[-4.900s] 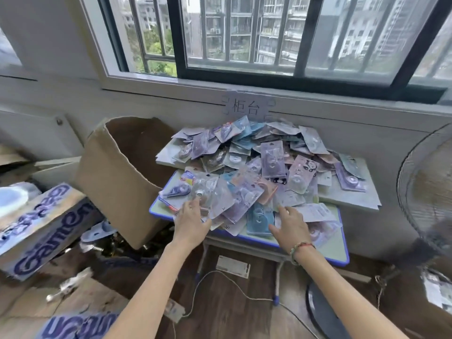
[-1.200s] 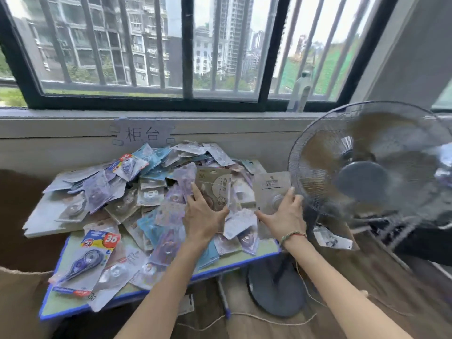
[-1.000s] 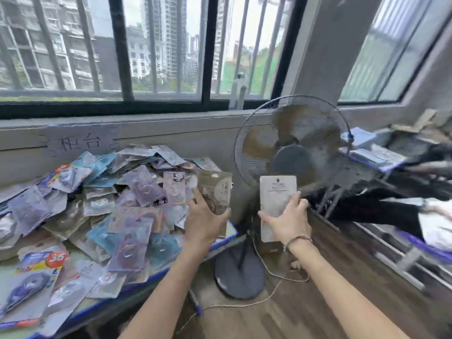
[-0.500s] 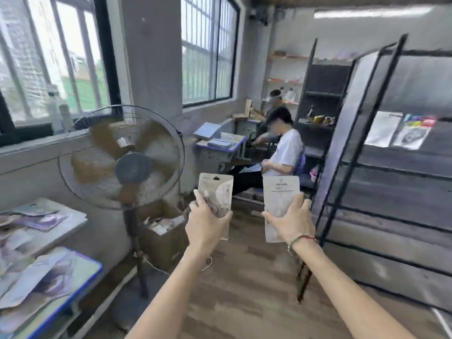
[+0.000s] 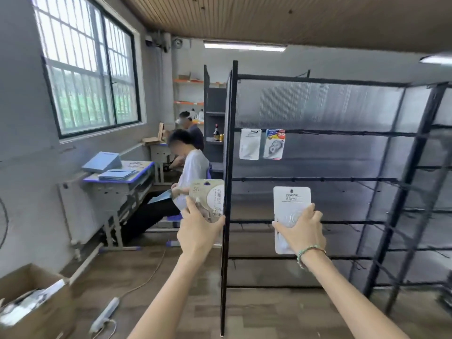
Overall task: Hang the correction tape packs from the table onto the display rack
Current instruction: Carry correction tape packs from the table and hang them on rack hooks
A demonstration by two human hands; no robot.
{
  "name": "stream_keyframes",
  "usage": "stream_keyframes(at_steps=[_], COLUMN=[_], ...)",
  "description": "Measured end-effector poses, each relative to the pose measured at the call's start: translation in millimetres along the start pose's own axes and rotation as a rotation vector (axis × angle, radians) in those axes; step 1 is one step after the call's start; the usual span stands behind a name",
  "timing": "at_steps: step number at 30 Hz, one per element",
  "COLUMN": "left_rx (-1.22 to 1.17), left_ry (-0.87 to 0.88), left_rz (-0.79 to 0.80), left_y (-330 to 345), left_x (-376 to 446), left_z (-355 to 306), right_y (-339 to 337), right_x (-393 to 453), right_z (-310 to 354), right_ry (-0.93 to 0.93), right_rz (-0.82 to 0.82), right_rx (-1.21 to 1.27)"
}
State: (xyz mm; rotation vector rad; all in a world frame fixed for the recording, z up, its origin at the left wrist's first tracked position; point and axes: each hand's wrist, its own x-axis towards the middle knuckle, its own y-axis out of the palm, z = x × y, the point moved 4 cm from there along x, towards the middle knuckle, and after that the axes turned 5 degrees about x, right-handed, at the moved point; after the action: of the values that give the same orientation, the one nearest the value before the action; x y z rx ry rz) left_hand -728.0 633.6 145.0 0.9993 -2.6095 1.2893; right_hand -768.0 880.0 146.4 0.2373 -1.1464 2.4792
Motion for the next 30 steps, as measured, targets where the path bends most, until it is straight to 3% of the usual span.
stream_keyframes(at_steps=[12,30], left_rx=[-0.052,-0.079], left_ry=[0.133,0.220], left_rz=[-0.005,-0.094], left_y=[121,224], left_x=[77,280], left_z=[-124,-221], right_y=[-6,54], right_x=[147,381], right_z=[-46,23], right_ry=[-0.016,-0.198], right_rz=[-0.065,-0.158], right_rx=[-0.004,0.054])
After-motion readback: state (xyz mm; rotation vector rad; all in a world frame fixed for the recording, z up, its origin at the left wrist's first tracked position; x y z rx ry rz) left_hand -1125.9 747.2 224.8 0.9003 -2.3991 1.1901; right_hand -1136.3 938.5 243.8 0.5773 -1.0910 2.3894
